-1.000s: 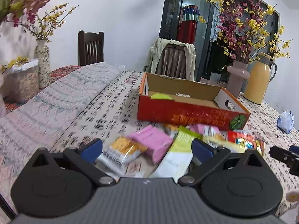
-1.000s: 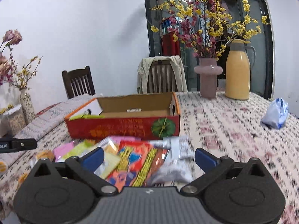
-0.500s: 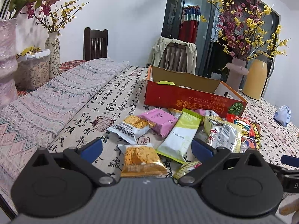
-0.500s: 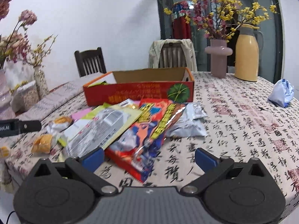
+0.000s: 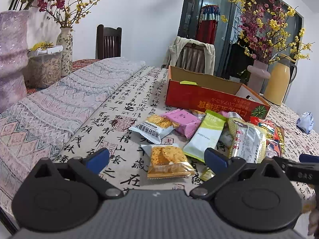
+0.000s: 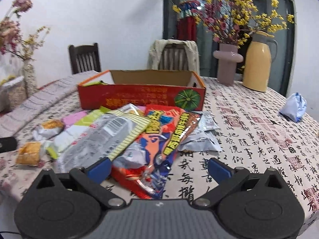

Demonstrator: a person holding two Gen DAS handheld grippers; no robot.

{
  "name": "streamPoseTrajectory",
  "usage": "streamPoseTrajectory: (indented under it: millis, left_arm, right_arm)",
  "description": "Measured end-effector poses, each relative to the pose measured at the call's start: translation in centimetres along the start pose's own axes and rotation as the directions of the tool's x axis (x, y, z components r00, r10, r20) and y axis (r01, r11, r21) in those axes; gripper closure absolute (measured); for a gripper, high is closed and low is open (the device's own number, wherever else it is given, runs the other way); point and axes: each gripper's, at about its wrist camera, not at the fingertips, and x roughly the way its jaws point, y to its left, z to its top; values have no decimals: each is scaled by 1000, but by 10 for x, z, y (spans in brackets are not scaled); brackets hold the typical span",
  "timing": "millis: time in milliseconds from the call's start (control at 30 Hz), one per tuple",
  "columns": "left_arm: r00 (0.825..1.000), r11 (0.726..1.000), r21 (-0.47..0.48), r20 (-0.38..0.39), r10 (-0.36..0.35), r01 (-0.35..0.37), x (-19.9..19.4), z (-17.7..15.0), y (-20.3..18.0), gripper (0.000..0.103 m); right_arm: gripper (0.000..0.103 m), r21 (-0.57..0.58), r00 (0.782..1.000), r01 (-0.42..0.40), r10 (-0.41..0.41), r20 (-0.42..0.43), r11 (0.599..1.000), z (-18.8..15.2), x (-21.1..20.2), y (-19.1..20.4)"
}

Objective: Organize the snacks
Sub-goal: 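Grasp the red-orange chip bag with the right tool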

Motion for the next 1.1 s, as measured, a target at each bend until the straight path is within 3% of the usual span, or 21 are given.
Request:
streamPoseTrajectory:
  millis: [333,400,600,1100]
  left_arm:
    - [1000,1000,-18,-21,14,-15,10,-2,7,0]
    - [1000,1000,-17,-25,13,-13,12,-2,6,0]
    - [999,1000,-14,-39,16,-17,17,-1,3,0]
    - [993,1000,-15,-113,19,-21,29,4,-9,0]
  right_arm:
    - [10,19,998,38,-37,-47,999,18,46,15]
    - [24,25,998,35,-34,-62,999,15,49,16]
    - [50,32,999,6,-5,-34,999,11,40,14]
    - [52,119,993,-33,20,112,992,0,-11,-26]
